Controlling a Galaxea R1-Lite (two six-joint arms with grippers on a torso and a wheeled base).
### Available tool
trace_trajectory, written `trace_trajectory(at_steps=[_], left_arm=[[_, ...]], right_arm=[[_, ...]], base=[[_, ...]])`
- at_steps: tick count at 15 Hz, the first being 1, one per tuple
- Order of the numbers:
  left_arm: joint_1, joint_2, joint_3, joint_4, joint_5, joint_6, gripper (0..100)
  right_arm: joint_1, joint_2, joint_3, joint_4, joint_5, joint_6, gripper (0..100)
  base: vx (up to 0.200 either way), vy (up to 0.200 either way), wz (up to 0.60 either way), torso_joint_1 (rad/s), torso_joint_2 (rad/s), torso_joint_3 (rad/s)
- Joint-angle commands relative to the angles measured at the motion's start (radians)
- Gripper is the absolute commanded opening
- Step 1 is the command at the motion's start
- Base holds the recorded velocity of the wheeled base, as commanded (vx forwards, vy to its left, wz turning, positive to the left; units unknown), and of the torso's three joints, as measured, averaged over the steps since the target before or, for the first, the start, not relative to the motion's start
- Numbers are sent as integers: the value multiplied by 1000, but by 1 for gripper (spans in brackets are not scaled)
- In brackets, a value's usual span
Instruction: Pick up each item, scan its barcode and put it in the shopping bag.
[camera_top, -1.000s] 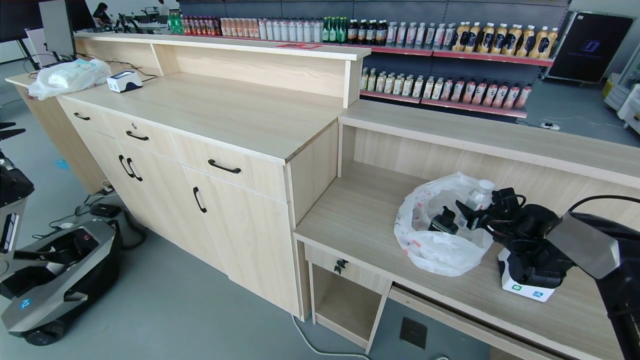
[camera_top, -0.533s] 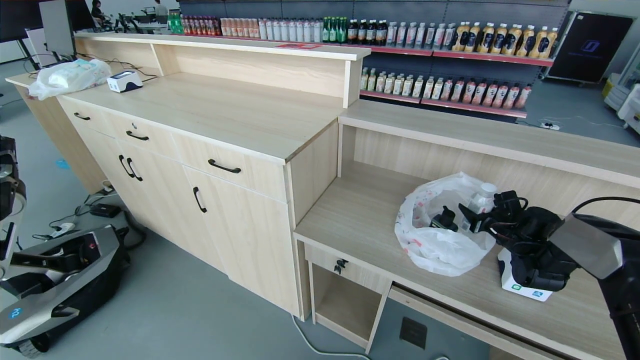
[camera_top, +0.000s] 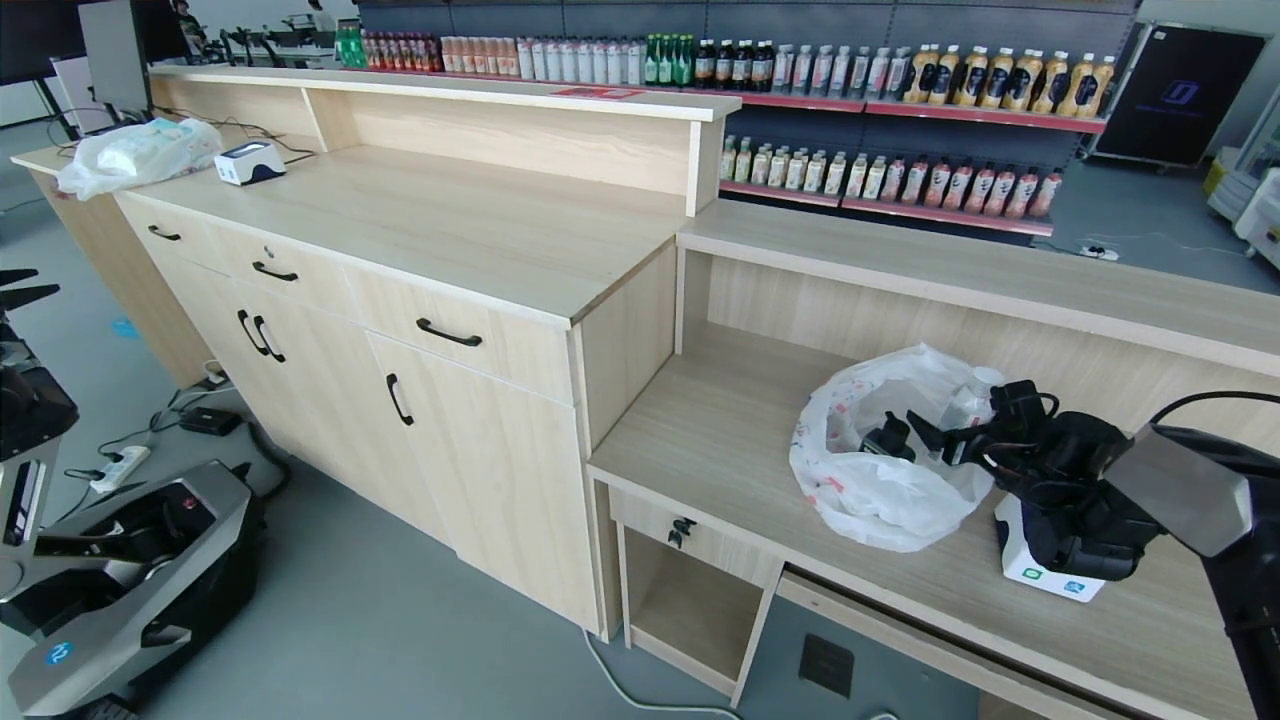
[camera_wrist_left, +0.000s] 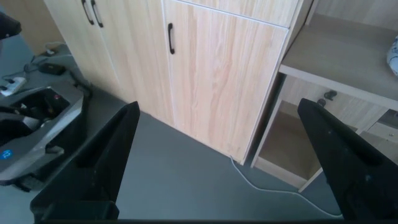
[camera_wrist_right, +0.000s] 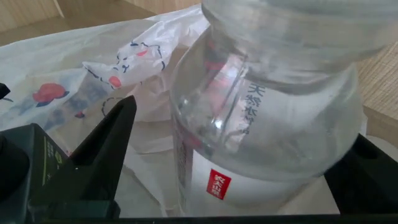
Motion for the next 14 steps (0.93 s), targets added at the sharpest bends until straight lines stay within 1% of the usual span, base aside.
trace_trajectory(at_steps=[1, 3, 5, 6, 7, 9, 10, 11, 12, 14], left_arm=[[0, 0, 0, 0, 0, -1, 100], [0, 0, 0, 0, 0, -1, 100], [0, 0, 0, 0, 0, -1, 100], [0, 0, 0, 0, 0, -1, 100], [0, 0, 0, 0, 0, -1, 100], [0, 0, 0, 0, 0, -1, 100], [0, 0, 0, 0, 0, -1, 100], [-1, 0, 0, 0, 0, -1, 100], [0, 0, 0, 0, 0, -1, 100], [0, 0, 0, 0, 0, -1, 100]], right_arm=[[8, -64, 10, 26, 1, 4, 100], [25, -240, 97, 109, 10, 5, 100], [36, -458, 223, 222, 19, -7, 100], [37, -581, 295, 279, 21, -44, 100], [36, -682, 374, 336, 19, -111, 100], [25, -863, 521, 382, 19, -234, 100], [25, -911, 552, 380, 22, -252, 100], [26, -974, 548, 385, 32, -277, 100], [28, -1003, 516, 402, 18, -268, 100], [28, -1053, 440, 520, -80, -261, 100]], base=[[0, 0, 0, 0, 0, 0], [0, 0, 0, 0, 0, 0], [0, 0, 0, 0, 0, 0], [0, 0, 0, 0, 0, 0], [0, 0, 0, 0, 0, 0], [0, 0, 0, 0, 0, 0], [0, 0, -600, 2, 12, 2], [0, 0, -600, 2, 2, 7], [0, 0, -600, -12, 2, 2], [0, 0, -600, 7, -2, 2]])
